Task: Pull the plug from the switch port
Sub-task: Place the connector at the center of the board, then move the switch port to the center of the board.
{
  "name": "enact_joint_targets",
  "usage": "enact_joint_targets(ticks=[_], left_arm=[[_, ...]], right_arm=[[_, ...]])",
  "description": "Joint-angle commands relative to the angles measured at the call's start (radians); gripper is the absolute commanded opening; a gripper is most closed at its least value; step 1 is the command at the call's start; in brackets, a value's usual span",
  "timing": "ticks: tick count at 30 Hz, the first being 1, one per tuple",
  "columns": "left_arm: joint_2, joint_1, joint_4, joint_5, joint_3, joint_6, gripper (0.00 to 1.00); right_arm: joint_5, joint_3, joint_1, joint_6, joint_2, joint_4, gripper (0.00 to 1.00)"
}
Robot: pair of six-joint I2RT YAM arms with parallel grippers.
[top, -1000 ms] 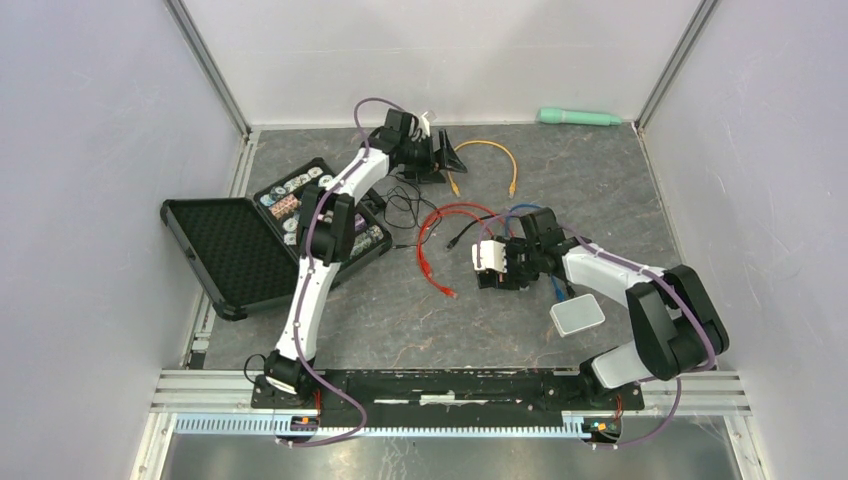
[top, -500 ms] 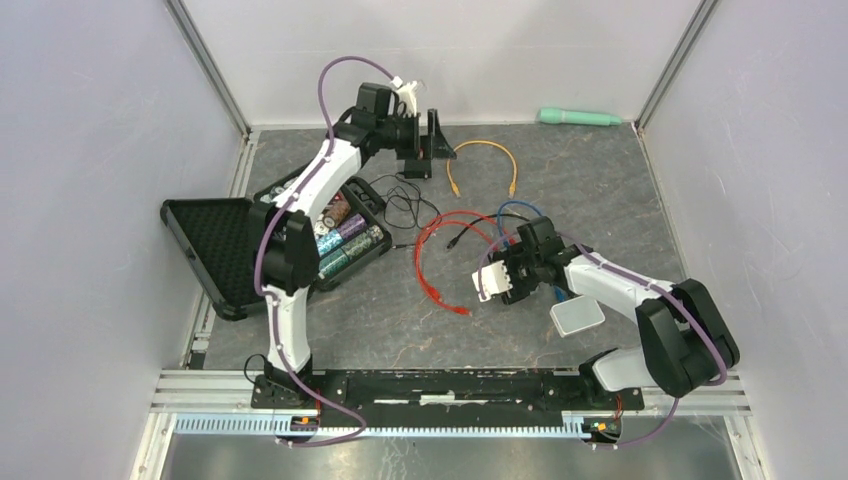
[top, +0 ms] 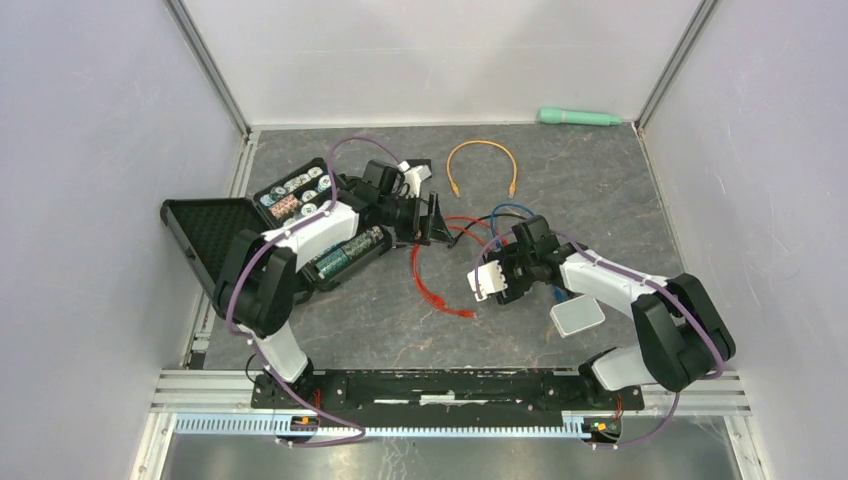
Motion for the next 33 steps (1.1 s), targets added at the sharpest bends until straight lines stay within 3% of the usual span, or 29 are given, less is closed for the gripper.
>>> enact_joint_targets(ticks=[1, 8, 14, 22, 33], left_arm=[[-0.098, -0.048, 0.203, 0.010, -0.051, -0.150, 0.93], [0.014, -0.070, 0.295, 0.005, -0.095, -0.265, 0.84], [0.088, -0.105, 0.411, -0.021, -0.078, -0.264, 0.82], [0.150, -0.148, 0.444, -0.042, -0.060, -0.251, 0.81], [0.223, -0.161, 0.466, -0.032, -0.032, -0.250, 0.83]], right_arm=[[-0.087, -0.064, 0.009, 0.081, -0.016, 0.115, 0.14], [-0.112, -0.160, 0.008, 0.173, -0.096, 0.264, 0.14], [-0.121, -0.260, 0.009, 0.232, -0.164, 0.380, 0.14], [-0.122, -0.206, 0.010, 0.415, -0.127, 0.324, 0.16], [-0.123, -0.176, 0.009, 0.532, -0.104, 0.315, 0.17]])
